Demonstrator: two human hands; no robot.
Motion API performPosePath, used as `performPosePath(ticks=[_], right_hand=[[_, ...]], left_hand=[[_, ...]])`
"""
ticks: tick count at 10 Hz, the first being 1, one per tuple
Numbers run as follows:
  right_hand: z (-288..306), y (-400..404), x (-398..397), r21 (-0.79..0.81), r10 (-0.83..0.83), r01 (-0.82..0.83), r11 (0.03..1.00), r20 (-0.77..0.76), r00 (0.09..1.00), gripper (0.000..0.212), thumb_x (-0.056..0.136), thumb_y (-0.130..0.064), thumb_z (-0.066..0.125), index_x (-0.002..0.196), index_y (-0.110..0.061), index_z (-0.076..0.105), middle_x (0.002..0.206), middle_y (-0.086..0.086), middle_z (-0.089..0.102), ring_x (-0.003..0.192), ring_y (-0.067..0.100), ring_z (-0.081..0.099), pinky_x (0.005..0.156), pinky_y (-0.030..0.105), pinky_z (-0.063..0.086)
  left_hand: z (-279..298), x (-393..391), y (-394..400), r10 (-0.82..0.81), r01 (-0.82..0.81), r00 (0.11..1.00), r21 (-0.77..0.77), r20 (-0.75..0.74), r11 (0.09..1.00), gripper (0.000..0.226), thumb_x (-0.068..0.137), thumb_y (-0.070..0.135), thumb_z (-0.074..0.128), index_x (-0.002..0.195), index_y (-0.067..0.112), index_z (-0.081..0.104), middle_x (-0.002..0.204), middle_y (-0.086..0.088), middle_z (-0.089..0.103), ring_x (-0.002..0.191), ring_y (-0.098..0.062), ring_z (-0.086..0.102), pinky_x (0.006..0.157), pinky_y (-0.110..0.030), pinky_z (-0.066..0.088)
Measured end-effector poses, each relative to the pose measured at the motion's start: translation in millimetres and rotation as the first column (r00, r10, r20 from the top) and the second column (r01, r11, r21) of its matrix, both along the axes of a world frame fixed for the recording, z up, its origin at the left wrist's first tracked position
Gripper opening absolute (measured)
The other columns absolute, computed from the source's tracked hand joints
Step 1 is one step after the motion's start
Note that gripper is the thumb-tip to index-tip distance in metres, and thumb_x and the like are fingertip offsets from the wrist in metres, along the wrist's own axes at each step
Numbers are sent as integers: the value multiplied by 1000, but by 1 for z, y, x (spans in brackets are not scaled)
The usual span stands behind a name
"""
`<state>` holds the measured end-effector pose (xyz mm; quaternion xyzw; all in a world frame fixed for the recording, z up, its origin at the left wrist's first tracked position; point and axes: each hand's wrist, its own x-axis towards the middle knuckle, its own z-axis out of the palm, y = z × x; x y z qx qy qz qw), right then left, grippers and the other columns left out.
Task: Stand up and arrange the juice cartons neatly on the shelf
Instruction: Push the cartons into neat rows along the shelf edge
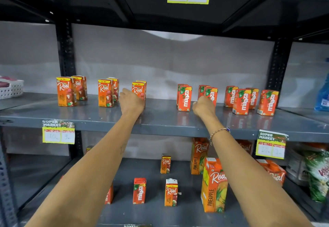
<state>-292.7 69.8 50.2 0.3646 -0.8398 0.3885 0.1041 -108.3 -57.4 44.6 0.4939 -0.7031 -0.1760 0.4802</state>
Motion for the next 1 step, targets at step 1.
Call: performPosePath(ticks=[1], right_hand=[[0, 25, 17, -520, -61, -20, 854, -138, 989, 22, 93, -4, 47, 113, -2, 56, 115, 15, 60, 106, 29, 58, 83, 31, 48]], left_hand=[[16, 17, 23, -90, 46, 988, -322, -123, 946, 51, 95, 14, 49, 141, 2, 33, 139, -17, 48, 129, -31, 45, 109, -39, 37]])
